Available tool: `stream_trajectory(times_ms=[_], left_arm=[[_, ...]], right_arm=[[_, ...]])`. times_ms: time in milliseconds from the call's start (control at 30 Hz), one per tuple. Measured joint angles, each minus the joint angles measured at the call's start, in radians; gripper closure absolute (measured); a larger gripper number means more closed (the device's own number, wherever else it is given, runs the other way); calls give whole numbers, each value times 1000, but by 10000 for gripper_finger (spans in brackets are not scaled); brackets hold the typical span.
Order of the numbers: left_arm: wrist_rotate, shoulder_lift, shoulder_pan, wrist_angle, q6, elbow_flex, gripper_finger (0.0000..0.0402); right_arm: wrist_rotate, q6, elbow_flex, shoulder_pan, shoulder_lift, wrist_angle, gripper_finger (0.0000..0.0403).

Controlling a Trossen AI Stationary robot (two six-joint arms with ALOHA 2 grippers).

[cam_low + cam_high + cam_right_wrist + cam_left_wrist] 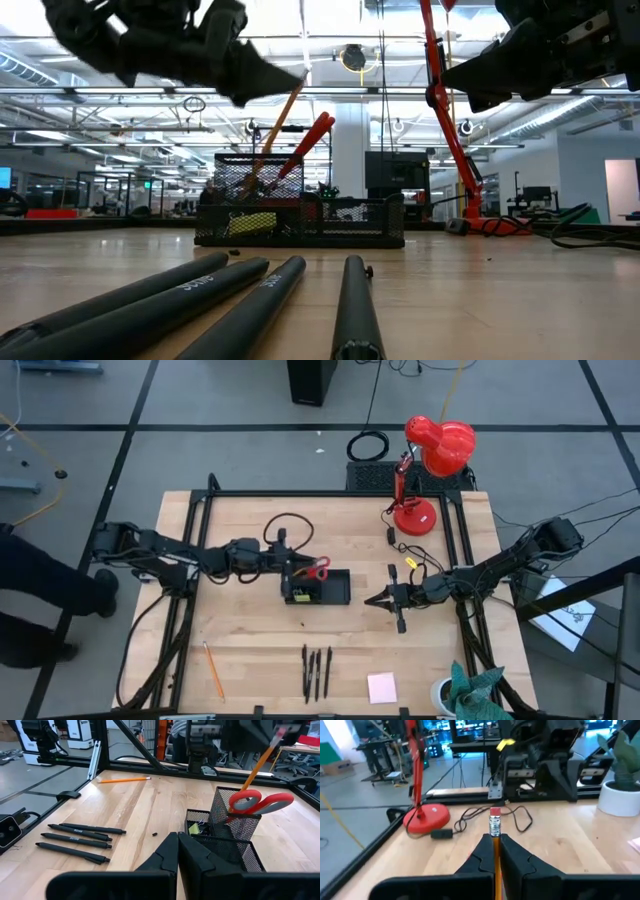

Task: Pick and place office supplies into organizer
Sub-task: Put the orange pencil into the black desk organizer

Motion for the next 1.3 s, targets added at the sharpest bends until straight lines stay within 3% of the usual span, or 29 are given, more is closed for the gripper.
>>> stream_trajectory(times_ms=[267, 467, 867, 1300], left_arm=[[-24, 0, 20, 103, -47, -124, 379], [-39, 0, 20, 102, -45, -128, 396], [-48, 58, 22, 100, -39, -125, 377], [-46, 90, 32, 84, -68, -130, 309]], right_arm=[[0, -1, 0, -7, 0, 8, 399], [1, -2, 0, -15, 0, 15, 399], [1, -4, 0, -16, 0, 15, 399], [1, -5, 0, -16, 0, 15, 399]])
